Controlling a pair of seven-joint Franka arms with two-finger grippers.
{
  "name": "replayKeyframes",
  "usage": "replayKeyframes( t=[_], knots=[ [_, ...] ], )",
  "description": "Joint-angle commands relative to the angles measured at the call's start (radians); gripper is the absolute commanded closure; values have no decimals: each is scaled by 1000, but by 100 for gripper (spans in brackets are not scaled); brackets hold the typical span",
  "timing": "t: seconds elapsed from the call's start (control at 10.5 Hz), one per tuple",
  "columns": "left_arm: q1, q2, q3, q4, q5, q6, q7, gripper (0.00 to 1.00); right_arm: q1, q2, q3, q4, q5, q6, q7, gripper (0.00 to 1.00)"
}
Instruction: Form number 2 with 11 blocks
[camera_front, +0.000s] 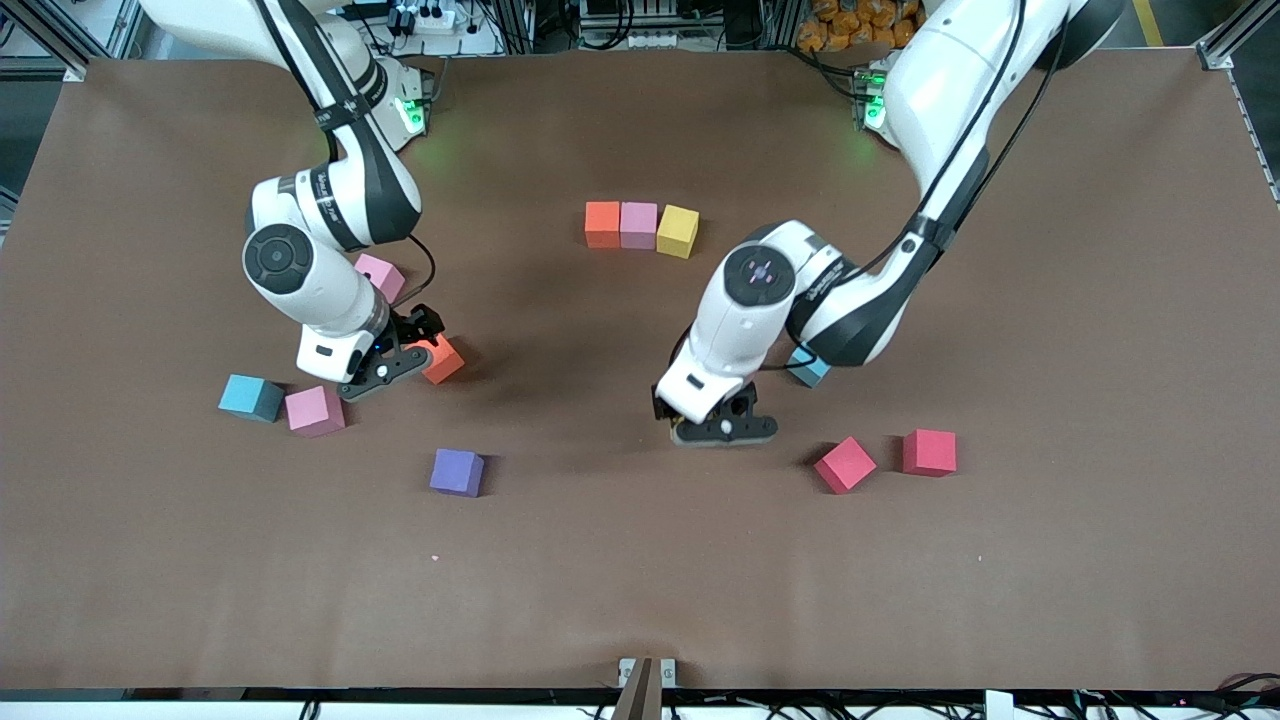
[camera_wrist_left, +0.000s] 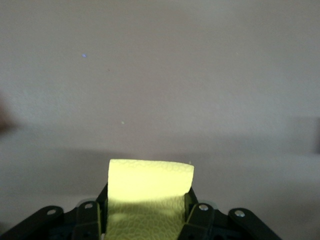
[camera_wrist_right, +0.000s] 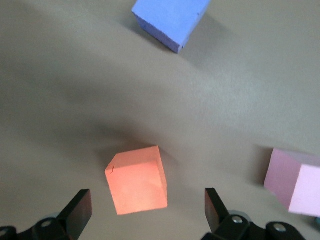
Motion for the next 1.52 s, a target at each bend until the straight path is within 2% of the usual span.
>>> replayKeyframes(
  t=[0.0,0.19,0.38,0.57,0.95,1.24,1.43],
  knots=[
    [13,-100,-7,-182,-14,96,-63,86,-32,59,20,17,-4,39,-71,0],
    [-36,-92,-7,-211,-4,139,-193,86,14,70,23,9,-4,38,-71,0],
    [-86,-80,-7,-251,-3,204,-296,86,16,88,23,-8,0,51,-66,0],
    [-162,-60,4,-313,90,245,-384,86,36,90,24,-28,6,62,-62,0],
    [-168,-135,-5,-435,137,246,-467,86,37,144,24,-51,6,157,-59,0],
    [-165,-209,-5,-531,279,246,-543,86,27,154,24,-57,7,157,-59,0],
    [-171,-216,-8,-545,367,249,-644,86,10,170,24,-72,7,171,-59,0]
  ],
)
